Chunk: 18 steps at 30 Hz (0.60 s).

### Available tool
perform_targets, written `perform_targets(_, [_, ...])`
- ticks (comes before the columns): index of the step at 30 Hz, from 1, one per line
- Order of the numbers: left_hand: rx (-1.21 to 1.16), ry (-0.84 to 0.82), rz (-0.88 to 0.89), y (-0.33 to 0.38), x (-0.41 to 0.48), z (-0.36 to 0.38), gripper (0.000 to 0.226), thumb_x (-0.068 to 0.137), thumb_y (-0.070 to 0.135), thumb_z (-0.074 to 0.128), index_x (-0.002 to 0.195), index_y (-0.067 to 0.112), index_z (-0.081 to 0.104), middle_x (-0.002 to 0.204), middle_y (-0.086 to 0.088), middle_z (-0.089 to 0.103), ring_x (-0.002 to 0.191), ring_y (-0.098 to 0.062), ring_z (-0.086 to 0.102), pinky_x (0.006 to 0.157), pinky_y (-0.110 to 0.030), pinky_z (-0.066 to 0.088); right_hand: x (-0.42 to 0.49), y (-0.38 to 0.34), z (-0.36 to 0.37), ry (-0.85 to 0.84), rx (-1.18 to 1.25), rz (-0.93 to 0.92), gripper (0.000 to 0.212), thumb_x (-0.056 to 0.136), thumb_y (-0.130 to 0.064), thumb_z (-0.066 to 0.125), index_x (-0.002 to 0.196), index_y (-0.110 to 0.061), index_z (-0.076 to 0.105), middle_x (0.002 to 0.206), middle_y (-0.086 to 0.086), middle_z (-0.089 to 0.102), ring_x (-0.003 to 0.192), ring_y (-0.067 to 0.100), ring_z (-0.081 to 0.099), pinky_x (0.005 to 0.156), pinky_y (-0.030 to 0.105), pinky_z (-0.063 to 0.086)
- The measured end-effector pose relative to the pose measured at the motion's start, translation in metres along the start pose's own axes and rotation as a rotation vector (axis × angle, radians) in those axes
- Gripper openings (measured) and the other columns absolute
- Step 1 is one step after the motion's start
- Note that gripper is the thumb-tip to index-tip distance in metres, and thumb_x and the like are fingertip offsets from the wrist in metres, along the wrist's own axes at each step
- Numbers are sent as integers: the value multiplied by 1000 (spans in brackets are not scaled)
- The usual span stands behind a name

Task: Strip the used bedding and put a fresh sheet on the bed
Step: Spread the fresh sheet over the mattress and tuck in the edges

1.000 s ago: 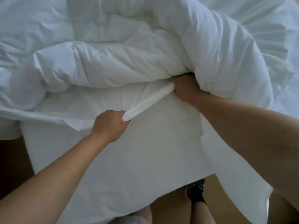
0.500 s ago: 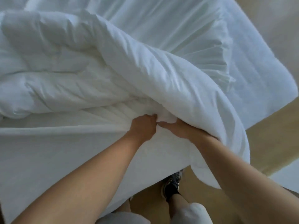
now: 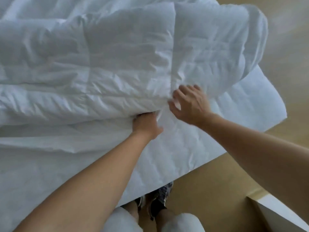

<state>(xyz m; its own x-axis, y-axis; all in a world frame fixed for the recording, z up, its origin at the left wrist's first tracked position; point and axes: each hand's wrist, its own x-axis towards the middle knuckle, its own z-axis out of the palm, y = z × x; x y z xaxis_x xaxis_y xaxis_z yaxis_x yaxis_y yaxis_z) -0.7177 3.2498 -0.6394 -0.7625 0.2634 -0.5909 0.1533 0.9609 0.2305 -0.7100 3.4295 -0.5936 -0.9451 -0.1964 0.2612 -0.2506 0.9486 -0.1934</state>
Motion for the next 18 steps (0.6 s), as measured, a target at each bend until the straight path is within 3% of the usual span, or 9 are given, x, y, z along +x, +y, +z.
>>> perform_targets(2, [66,43,-30,24,20,9,58,92,41,64,143,18,47,146,-8,51,136,-31,48,109,-40,41,-33,12,11,-241,94,157,35,89,-45,68,98,-11,66,82,8,69,77,34,66,63,40,50])
perform_targets(4, [47,85,-74,38,37,14,42,102,30,52,142,18,51,151,-8,48,139,-31,44,114,-40,36,-44,30,16,-437,138,424,58,86,-62,65,124,-18,62,112,6,70,105,33,64,82,46,54])
perform_targets(6, [-3,74,-36,45,46,14,37,105,26,42,139,18,54,149,-9,50,138,-32,45,114,-43,36,-28,44,18,-388,212,533,76,80,-71,64,136,-21,55,131,4,64,122,32,57,97,49,49])
perform_targets(9, [-100,-10,61,60,21,18,27,97,19,46,116,17,66,121,-12,67,112,-35,63,90,-38,49,27,59,18,-308,228,545,92,72,-85,57,140,-23,52,138,4,60,131,31,51,107,49,42])
perform_targets(12, [-27,-72,249,61,-44,29,26,95,17,46,106,22,69,96,-9,71,85,-32,68,69,-35,45,76,76,14,-304,233,503,90,76,-71,68,147,-23,43,150,5,48,140,30,40,114,48,34])
perform_targets(14, [-33,-127,240,50,-59,26,25,93,15,49,106,24,68,93,-7,70,77,-27,65,65,-32,40,103,84,9,-384,203,340,96,77,-59,75,156,-32,26,161,1,30,148,28,24,116,52,31])
perform_targets(16, [-65,-202,182,54,-44,13,20,90,19,52,107,23,61,107,-7,66,92,-29,64,72,-32,42,117,96,3,-449,178,230,106,76,-47,81,158,-38,15,166,-3,17,152,28,14,117,54,30])
perform_targets(18, [-73,-177,129,78,-17,0,37,84,35,59,116,20,48,125,-6,50,112,-30,52,87,-38,44,122,112,-1,-413,197,162,96,77,-29,81,157,-34,27,160,0,34,147,29,31,115,44,34])
